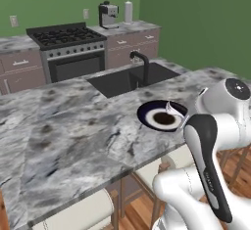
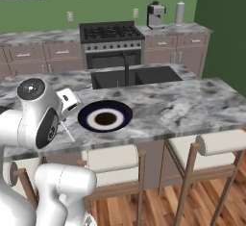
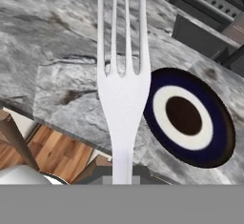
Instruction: Take the fork and place it on the left side of the plate. Then take the spoon and place it on the right side of the plate. Make sure they're directly next to the plate.
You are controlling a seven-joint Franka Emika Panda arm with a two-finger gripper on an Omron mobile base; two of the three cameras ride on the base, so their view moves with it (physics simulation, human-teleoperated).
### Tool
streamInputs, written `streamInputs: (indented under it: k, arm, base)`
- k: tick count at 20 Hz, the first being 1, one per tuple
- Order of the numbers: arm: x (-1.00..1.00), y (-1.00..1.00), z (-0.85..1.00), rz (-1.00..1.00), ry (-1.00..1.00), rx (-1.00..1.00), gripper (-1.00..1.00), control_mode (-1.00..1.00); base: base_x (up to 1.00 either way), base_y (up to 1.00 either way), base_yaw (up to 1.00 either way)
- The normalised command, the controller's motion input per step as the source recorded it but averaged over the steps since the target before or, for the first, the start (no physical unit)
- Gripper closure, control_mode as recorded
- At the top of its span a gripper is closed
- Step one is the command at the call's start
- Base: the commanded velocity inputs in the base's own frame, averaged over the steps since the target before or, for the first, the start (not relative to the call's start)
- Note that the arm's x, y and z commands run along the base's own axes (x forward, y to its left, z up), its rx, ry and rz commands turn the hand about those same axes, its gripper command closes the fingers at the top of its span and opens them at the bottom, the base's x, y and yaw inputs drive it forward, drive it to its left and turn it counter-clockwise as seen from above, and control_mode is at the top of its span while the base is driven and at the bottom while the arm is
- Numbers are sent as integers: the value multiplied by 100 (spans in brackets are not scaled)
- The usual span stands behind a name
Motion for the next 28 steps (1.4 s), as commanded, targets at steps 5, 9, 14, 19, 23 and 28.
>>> streamInputs:
  k: [5,9,14,19,23,28]
  arm:
    - [15,35,-11,-2,4,-6,100,-100]
    - [44,92,-33,-11,18,-16,100,-100]
    - [59,84,-39,-9,34,-18,100,-100]
    - [56,10,-43,0,29,-3,100,-100]
    - [59,-4,-43,1,18,0,100,-100]
    - [52,-3,-56,-1,12,0,100,-100]
  base:
    - [22,44,0]
    - [0,0,0]
    - [0,0,0]
    - [0,0,0]
    - [0,0,0]
    - [0,0,0]
